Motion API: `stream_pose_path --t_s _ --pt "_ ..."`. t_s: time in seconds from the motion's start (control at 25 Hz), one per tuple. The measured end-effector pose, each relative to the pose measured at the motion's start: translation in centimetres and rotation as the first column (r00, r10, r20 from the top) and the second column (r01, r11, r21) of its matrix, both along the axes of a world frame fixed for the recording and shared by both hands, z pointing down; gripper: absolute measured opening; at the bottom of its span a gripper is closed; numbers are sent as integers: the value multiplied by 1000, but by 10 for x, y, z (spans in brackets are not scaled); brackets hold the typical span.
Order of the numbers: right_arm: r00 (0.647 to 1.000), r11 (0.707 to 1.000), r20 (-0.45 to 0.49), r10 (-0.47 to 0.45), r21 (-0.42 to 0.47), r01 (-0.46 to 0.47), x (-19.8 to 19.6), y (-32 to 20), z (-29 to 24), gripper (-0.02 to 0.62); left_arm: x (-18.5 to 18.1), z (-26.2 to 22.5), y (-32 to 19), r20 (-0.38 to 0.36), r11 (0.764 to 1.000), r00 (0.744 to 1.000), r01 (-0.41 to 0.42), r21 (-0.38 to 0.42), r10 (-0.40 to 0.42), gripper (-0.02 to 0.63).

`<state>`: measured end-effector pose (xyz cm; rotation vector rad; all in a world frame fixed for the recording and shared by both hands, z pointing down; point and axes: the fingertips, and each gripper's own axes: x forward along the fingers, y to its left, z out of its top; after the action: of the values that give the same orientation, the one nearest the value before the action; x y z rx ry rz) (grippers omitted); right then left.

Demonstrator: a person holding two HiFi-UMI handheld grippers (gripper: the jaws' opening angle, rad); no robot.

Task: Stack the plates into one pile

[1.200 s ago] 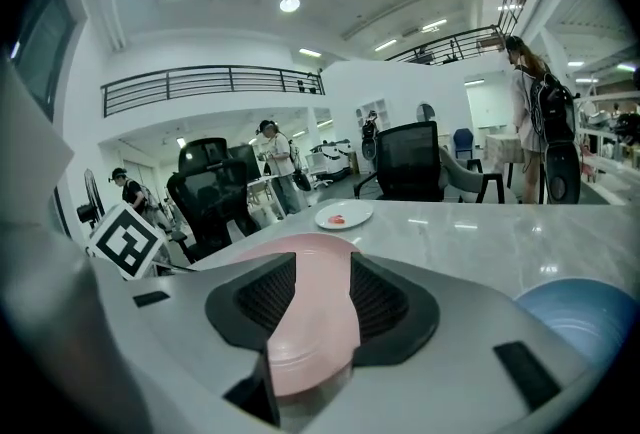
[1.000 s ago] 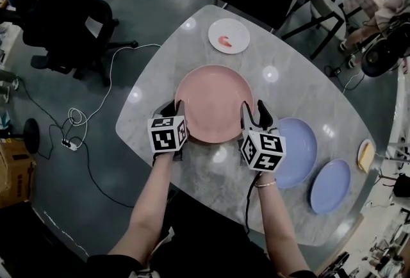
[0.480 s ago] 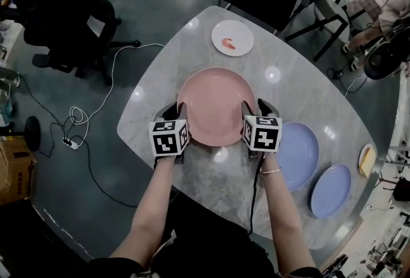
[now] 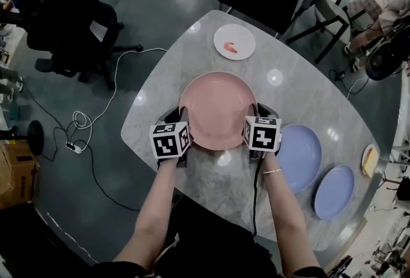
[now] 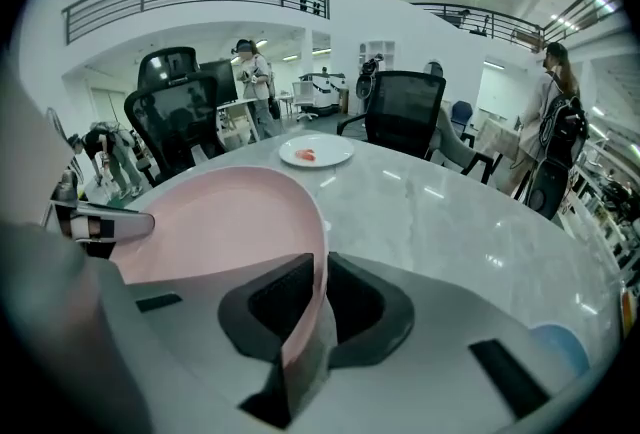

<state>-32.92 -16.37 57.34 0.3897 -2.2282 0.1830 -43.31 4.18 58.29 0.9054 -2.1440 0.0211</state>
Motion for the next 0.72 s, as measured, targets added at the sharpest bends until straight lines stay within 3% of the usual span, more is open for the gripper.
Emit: stream_pose_path --t_s 0.24,0.48,0.6,0.72 --pt "998 997 37 53 -51 -51 11 15 -23 32 -3 -18 9 -23 999 999 -29 20 29 38" --pt "986 989 83 146 -49 -142 41 13 -52 31 3 -46 -10 9 989 991 -136 55 136 37" --pt "967 973 108 231 -34 -228 76 -3 -68 29 21 -58 -40 22 971 974 -224 80 223 37" --pt "935 943 121 333 -13 -334 121 -20 -78 29 49 -65 -75 29 938 943 -333 98 332 37"
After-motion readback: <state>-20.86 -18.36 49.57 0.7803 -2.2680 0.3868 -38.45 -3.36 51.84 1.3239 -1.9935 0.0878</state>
